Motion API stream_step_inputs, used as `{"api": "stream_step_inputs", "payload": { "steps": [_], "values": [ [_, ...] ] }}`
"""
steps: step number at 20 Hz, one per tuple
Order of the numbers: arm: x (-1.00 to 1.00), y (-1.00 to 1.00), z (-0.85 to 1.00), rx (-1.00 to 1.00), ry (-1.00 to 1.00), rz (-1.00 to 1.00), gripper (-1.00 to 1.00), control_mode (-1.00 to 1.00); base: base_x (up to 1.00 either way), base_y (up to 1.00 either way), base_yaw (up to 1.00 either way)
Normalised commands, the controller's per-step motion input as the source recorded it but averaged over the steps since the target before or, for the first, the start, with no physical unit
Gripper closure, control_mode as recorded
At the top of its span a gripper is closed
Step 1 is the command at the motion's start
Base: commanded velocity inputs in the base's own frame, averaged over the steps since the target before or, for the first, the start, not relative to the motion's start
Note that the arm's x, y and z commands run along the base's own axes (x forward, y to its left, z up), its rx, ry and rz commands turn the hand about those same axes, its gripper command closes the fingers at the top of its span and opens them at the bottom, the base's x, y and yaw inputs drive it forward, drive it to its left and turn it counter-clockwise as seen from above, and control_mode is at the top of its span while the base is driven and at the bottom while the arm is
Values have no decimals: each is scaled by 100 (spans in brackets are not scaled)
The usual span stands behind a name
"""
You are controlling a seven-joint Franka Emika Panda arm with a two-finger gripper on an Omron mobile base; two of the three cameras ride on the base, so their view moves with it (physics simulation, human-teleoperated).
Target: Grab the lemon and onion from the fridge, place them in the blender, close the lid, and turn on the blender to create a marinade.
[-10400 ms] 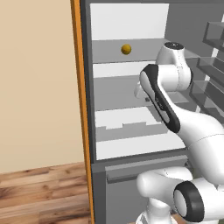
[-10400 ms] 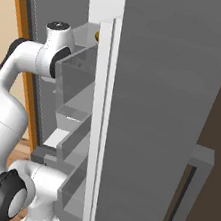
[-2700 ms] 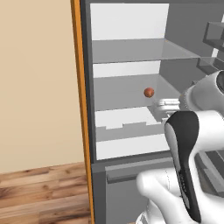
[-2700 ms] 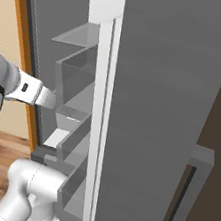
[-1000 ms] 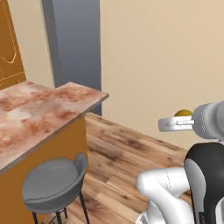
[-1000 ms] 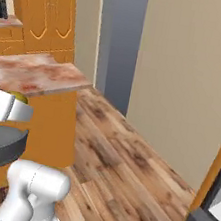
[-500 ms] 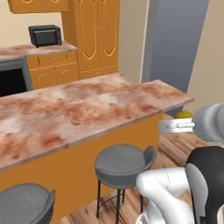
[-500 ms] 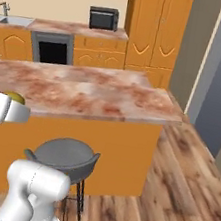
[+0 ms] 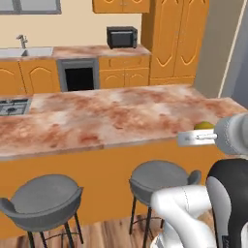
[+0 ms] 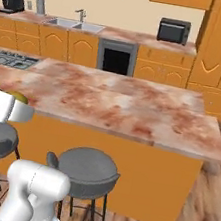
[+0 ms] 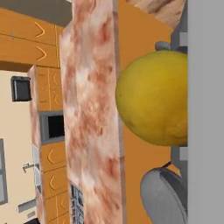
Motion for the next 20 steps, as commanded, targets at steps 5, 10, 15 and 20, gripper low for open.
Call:
{"api": "stream_step_inputs", "payload": {
  "steps": [5, 10, 15, 20],
  "values": [
    [0, 0, 0, 0, 0, 0, 100, 100, -1, 47, 93],
    [0, 0, 0, 0, 0, 0, 100, 100, 4, 78, 79],
    [0, 0, 0, 0, 0, 0, 100, 100, 27, 100, 55],
    [0, 0, 0, 0, 0, 0, 100, 100, 76, 100, 33]
  ]
}}
